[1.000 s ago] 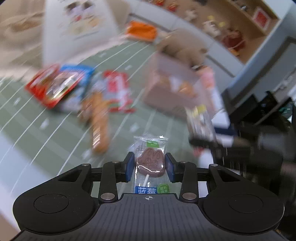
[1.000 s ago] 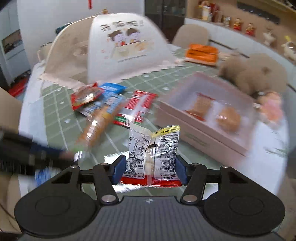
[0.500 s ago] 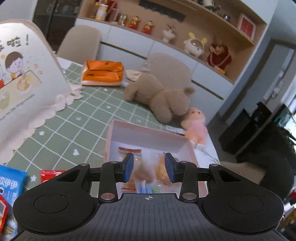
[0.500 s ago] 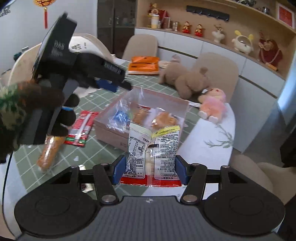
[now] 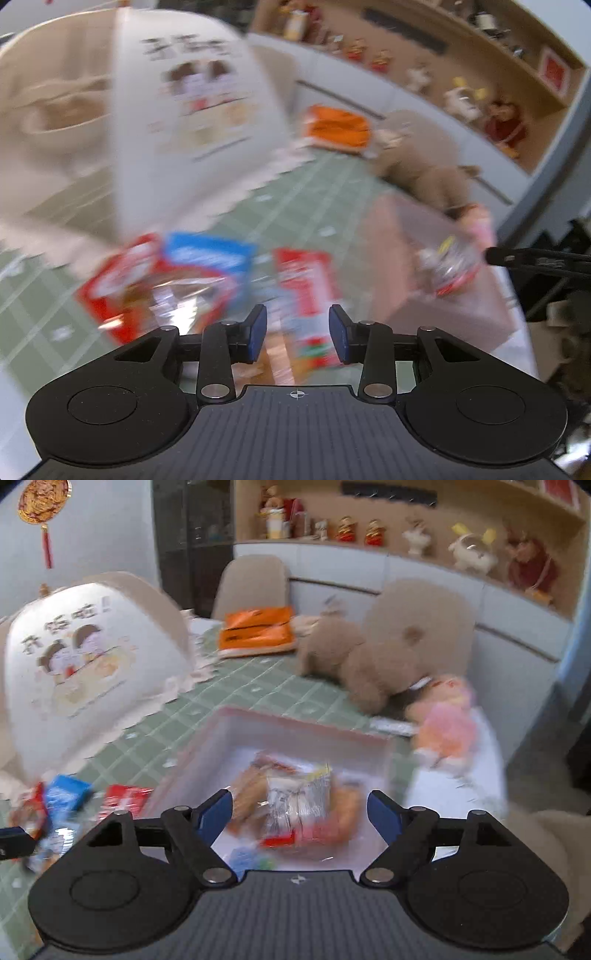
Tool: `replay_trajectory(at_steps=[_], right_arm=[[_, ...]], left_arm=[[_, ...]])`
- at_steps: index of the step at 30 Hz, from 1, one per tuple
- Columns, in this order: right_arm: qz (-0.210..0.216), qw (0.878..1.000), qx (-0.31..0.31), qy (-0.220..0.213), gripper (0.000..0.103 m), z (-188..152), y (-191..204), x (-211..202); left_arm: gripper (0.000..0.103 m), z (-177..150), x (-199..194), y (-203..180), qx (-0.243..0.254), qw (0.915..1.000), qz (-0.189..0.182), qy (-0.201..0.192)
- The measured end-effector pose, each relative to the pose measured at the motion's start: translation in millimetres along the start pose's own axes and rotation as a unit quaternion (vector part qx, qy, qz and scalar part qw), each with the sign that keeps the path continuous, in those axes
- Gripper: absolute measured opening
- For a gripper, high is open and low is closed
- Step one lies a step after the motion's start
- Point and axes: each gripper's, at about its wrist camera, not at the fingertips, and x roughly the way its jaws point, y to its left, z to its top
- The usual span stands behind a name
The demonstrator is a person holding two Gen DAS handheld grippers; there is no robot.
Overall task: Organize snacks
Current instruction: 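Move both tools over the pink box and release the lollipop and snack pack, then grasp a red sausage pack with the right tool and drop it into the box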
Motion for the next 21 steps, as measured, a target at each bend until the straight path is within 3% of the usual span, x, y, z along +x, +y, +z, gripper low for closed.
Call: replay_trajectory(at_steps=[5,10,14,18,19,20,21], right_arm=[[0.085,0.994,-0.064,0.008,0.081,-33.9,53.0,-20.5],[0.121,0.987,-0.103,0.021,0.080,-45.8,106.6,-15.0],[0.060,0.992,-0.109,-0.021,0.069,-53.6,143.7,11.4],[0.006,0.986,-0.154,-0.068,0.070,-62.5,179.5,30.8],[0.003,0.984,-0.160,-0.076,0.067,-62.5,184.1,35.1],[-0.007,0.983,-0.166,-0.081,0.051,-62.4,187.4,36.1],[-0.028,0.980,-0.174,-0.088,0.046,-62.8,192.3,32.8]], left_arm=[[0.041,-12.5,-0.9,29.0,-0.055,0.9983,-0.004,0.020],[0.041,-23.3,13.5,13.0,-0.038,0.9982,-0.020,0.041],[0.041,-41.3,9.8,4.3,0.014,0.9989,0.009,0.044],[0.040,-48.4,-12.8,30.8,-0.006,0.9982,0.024,0.054],[0.040,-49.6,-19.4,39.4,-0.016,0.9981,0.026,0.053],[0.040,-50.8,-26.2,47.7,-0.028,0.9979,0.026,0.052],[0.040,-51.1,-30.3,54.2,-0.038,0.9977,0.025,0.050]])
